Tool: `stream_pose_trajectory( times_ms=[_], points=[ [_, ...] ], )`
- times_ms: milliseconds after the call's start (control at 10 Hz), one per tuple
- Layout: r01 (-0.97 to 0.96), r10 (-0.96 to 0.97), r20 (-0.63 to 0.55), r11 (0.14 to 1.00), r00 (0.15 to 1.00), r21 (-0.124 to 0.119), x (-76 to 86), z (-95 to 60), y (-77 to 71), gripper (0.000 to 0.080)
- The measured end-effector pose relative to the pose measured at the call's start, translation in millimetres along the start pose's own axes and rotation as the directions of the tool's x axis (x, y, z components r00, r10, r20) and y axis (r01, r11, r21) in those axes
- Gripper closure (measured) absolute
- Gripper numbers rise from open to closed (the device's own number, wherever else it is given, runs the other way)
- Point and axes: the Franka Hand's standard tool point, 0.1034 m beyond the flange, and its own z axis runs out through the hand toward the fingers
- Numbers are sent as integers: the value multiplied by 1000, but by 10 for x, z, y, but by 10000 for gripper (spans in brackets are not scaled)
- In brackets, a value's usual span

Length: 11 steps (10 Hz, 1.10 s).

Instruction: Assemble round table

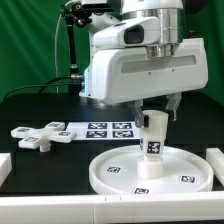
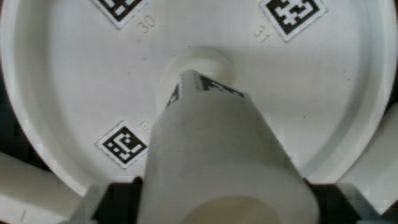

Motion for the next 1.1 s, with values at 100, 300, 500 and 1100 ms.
stream_pose_trajectory(
  times_ms=[100, 300, 500, 1100],
  points=[
    [-68, 68, -2, 998, 998, 5, 3, 0, -8, 390],
    [-296, 296, -21, 955, 955, 29, 14, 3, 6, 390],
    [-472, 474, -55, 881, 879, 43, 20, 2, 6, 390],
    [-899, 906, -46, 424, 421, 110, -34, 6, 53, 390]
  ],
)
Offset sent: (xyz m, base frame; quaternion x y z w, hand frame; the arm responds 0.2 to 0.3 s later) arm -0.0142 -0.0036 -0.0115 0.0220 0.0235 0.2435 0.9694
